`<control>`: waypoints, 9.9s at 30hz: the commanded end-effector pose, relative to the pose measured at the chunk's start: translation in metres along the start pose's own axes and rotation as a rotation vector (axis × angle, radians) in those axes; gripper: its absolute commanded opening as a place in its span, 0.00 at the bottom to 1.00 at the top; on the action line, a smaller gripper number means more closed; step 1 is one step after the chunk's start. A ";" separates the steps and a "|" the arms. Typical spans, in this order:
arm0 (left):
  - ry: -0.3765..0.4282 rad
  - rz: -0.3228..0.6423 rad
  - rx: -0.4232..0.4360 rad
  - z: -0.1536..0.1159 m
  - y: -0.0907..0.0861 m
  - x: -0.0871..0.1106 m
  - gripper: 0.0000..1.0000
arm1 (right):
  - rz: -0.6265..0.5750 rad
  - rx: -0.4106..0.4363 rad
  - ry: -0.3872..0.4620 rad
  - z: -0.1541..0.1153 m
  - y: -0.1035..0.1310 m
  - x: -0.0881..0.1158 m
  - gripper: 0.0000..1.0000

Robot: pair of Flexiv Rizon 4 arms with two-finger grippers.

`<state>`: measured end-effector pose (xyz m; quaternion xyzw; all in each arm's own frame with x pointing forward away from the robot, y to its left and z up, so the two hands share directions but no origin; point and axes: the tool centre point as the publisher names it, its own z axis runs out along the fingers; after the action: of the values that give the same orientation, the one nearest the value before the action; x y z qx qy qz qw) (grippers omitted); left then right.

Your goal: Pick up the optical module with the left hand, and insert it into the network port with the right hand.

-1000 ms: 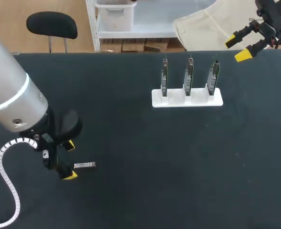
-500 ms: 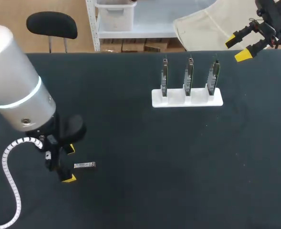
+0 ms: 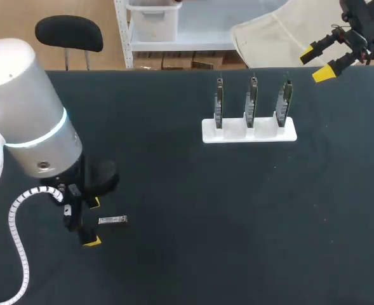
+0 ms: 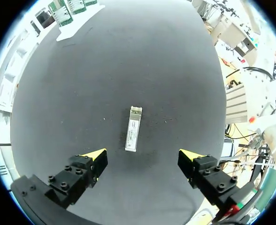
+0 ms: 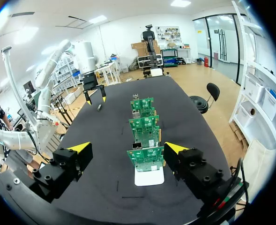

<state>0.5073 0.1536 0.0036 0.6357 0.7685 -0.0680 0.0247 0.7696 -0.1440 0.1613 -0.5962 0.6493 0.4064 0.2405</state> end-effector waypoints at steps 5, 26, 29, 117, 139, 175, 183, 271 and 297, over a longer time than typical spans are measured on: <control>-0.002 0.017 -0.019 0.001 0.008 -0.007 1.00 | 0.000 0.003 0.000 0.000 0.001 0.000 1.00; -0.030 0.042 -0.038 0.004 0.010 -0.013 1.00 | 0.000 0.003 0.000 0.000 0.001 0.000 1.00; -0.026 0.043 -0.035 0.006 0.010 -0.013 1.00 | 0.000 0.003 0.000 0.000 0.001 0.000 1.00; 0.008 0.031 -0.010 0.016 0.010 -0.017 1.00 | 0.000 0.003 0.000 0.000 0.001 0.000 1.00; 0.022 0.022 -0.006 0.018 0.007 -0.013 1.00 | 0.000 0.003 0.000 0.000 0.001 0.000 1.00; -0.062 -0.022 -0.128 -0.019 0.038 -0.029 0.00 | 0.000 0.003 0.000 0.000 0.001 0.000 1.00; -0.178 0.038 -0.251 -0.062 0.069 -0.069 0.00 | 0.000 0.003 0.000 0.000 0.001 0.000 1.00; -0.933 0.363 -0.488 -0.192 0.170 -0.317 0.00 | 0.000 0.003 0.000 0.000 0.001 0.000 1.00; -1.251 0.411 -0.355 -0.187 0.172 -0.399 0.00 | 0.000 0.003 0.000 0.000 0.001 0.000 1.00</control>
<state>0.7525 -0.1707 0.2289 0.6101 0.5054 -0.2567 0.5535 0.7696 -0.1441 0.1613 -0.5962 0.6493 0.4064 0.2405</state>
